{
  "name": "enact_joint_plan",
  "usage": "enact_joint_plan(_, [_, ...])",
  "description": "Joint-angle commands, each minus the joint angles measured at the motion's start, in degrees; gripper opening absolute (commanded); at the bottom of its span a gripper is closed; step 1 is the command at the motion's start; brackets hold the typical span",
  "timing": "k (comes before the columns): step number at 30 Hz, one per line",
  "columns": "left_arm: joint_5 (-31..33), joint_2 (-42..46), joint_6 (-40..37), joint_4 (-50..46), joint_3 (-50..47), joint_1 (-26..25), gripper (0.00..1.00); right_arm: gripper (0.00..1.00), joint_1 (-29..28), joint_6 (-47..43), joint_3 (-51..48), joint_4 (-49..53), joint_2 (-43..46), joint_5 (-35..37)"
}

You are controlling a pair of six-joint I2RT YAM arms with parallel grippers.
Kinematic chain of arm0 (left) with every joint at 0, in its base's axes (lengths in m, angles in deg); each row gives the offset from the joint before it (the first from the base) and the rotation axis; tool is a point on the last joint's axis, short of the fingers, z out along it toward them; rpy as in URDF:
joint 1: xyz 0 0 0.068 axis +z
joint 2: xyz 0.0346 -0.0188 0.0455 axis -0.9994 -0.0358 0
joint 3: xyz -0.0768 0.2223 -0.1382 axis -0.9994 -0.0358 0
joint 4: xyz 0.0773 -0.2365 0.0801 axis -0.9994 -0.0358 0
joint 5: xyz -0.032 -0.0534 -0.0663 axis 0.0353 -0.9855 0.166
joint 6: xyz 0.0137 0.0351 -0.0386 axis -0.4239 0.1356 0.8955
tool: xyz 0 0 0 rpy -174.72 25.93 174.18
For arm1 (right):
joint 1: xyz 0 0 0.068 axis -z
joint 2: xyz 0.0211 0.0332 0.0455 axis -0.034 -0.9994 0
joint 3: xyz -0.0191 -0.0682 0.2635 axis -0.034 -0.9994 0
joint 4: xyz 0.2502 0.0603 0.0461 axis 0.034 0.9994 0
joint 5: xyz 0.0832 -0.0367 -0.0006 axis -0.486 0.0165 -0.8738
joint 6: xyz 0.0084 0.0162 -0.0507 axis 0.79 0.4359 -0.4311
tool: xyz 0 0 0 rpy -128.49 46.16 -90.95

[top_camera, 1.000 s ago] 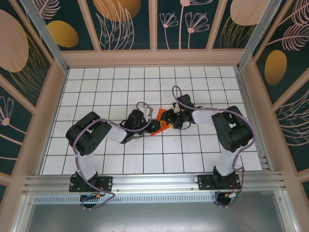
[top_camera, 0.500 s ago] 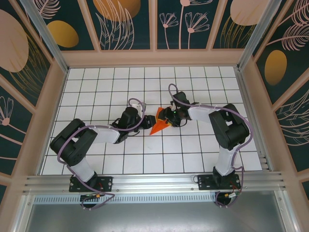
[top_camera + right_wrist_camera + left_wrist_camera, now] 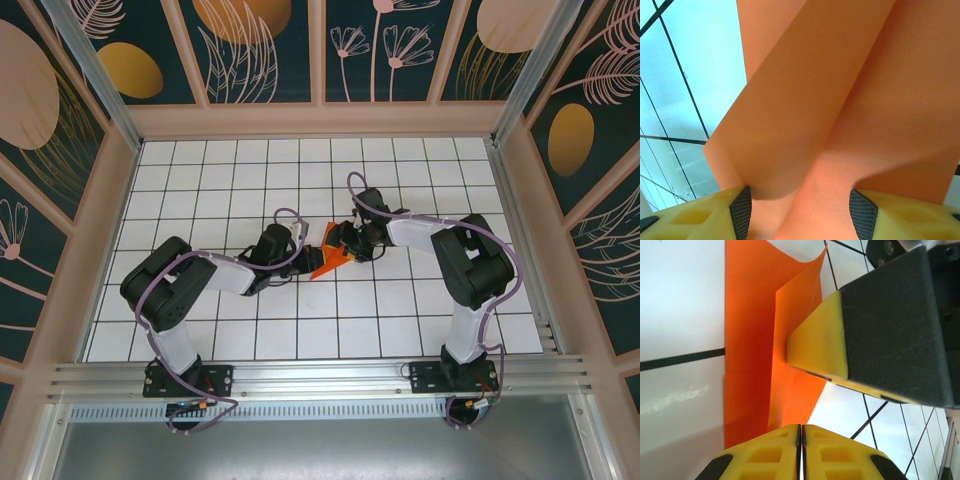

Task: Fold a paper plane with a square sheet of paper (pick it up from the middle)
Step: Fourth fold the wing at the center of the table.

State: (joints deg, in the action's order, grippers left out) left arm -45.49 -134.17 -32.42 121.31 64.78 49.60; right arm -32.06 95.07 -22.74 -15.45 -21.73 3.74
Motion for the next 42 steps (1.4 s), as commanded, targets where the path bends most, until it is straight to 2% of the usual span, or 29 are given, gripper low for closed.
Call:
enact_joint_plan(1, [0.56, -1.57, -0.63, -1.25, 2.08, 0.28, 0.13, 0.6, 0.99, -0.3, -3.95, 8.7, -8.26, 13.18])
enact_joint_plan(8, [2.21, -2.77, -1.12, -4.28, 3.56, 0.28, 0.1, 0.54, 1.44, 0.27, -3.71, 9.44, -9.76, 12.83])
enact_joint_plan(22, [3.86, -4.44, -1.41, -7.35, 4.73, 0.31, 0.08, 0.53, 1.61, 0.1, -3.23, 9.04, -9.3, 11.16])
enact_joint_plan(30, [4.03, -4.56, -1.36, -7.88, 4.52, 0.31, 0.08, 0.46, 1.61, 0.25, -1.69, 11.41, -11.49, 13.08])
enact_joint_plan(42, [4.88, -4.99, -1.08, -8.79, 4.32, 0.3, 0.07, 0.45, 1.36, 0.34, 0.54, 14.69, -15.31, 14.89])
